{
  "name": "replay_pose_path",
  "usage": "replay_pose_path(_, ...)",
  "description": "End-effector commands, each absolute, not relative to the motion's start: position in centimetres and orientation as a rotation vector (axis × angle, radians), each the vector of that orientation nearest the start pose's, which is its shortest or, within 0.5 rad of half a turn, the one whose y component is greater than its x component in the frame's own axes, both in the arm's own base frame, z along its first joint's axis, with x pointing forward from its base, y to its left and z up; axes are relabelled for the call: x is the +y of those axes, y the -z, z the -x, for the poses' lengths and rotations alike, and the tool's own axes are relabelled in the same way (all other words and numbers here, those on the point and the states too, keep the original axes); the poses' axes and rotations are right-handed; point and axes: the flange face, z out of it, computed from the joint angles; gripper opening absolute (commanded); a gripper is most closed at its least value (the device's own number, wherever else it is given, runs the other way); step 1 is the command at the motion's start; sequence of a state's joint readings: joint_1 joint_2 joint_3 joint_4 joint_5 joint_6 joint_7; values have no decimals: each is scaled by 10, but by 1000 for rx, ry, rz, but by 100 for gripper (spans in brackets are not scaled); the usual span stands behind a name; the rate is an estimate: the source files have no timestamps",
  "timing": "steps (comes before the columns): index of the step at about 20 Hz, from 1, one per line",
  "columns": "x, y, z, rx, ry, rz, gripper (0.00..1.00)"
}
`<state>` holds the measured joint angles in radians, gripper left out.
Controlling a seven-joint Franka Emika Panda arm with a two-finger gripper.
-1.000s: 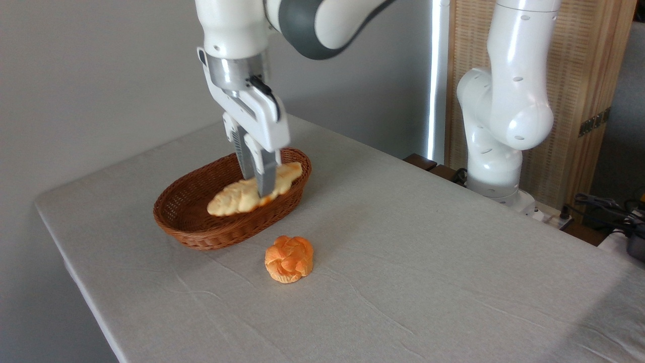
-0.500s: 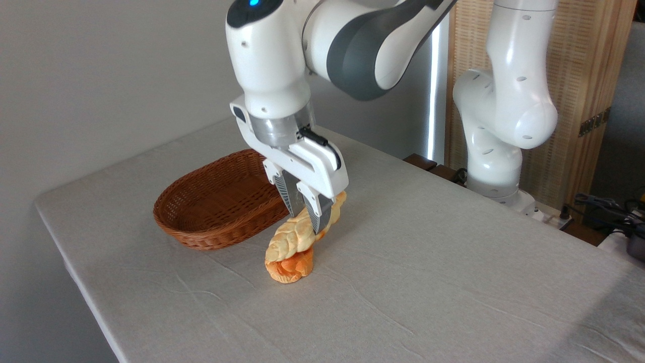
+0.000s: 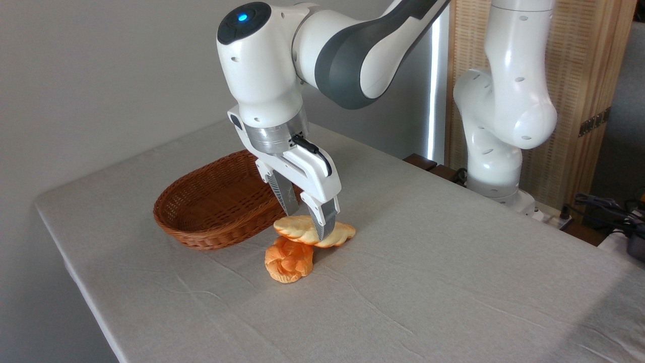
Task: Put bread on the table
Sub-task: 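Lower the bread onto the tablecloth, open the gripper, and raise it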
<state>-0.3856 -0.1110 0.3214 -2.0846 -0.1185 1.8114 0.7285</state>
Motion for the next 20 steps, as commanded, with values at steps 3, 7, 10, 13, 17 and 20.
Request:
replay_pose_path(3,-37,-473,-502,1267,-153,3074,100)
replay_pose_path(7,-38,-518,-510,1273,-3,3051,100)
replay_pose_path(10,-57,-549,-512,1318,91,3006,100)
replay_pose_path(13,-62,-577,-517,1323,168,2965,100)
replay_pose_path(17,-70,-592,-523,1334,207,2934,100)
replay_pose_path(20,-68,-586,-523,1340,147,2901,100)
